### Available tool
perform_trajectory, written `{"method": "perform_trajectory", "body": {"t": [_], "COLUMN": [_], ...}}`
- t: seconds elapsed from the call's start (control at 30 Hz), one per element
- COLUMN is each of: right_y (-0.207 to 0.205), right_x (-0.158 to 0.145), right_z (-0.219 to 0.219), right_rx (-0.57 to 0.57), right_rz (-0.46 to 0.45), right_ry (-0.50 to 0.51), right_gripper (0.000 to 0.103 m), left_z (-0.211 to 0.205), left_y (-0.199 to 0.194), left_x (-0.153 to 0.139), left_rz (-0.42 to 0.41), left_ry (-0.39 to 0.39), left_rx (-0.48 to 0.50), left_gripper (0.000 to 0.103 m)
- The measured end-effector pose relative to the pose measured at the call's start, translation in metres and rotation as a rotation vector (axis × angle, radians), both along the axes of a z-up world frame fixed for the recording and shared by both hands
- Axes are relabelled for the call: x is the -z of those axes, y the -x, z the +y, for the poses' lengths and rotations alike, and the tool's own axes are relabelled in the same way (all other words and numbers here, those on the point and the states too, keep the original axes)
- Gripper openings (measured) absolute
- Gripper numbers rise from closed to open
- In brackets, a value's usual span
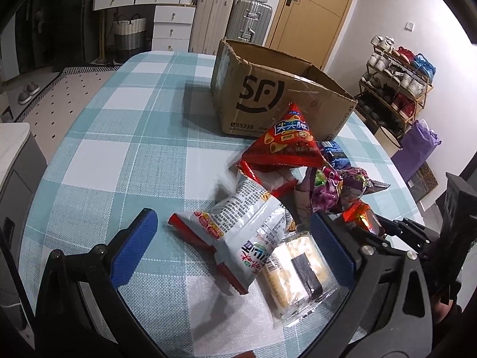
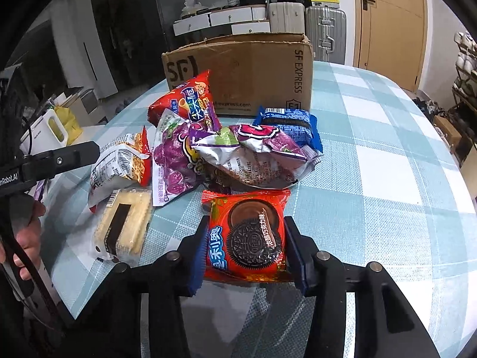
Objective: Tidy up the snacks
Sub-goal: 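Lower the right gripper onto the Oreo pack and close it, then grasp the white chip bag with the left gripper while the right gripper lifts the Oreo pack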
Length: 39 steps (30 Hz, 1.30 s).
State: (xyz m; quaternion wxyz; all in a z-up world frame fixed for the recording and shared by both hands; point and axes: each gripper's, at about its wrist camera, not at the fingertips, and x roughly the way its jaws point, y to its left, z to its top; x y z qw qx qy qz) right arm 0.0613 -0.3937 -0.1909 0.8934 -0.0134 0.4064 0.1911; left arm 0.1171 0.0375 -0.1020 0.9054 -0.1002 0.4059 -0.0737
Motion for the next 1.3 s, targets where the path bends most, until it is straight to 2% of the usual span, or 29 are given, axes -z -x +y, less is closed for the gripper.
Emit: {"method": "perform_trajectory", "body": {"t": [0.63,1.3], "right_y": [0.015,0.022], "right_x": [-0.013,-0.014], "right_z": [-0.008,-0.013], "right_rx": [0.033,0.023], "right_rz": [-0.044,-0.061], "right_ry": [-0.024,-0.068], "right_gripper": [0.047,0.047], "left_z": [0.009,-0.006], "left_y": [0.002,-0.024], "left_x": [0.002,0.024], "left_rz": [0.007,0.083], "left_ry": [0.036,0.034], "left_rx": [0.005,0.02], "left_gripper": [0.102,0.102]}}
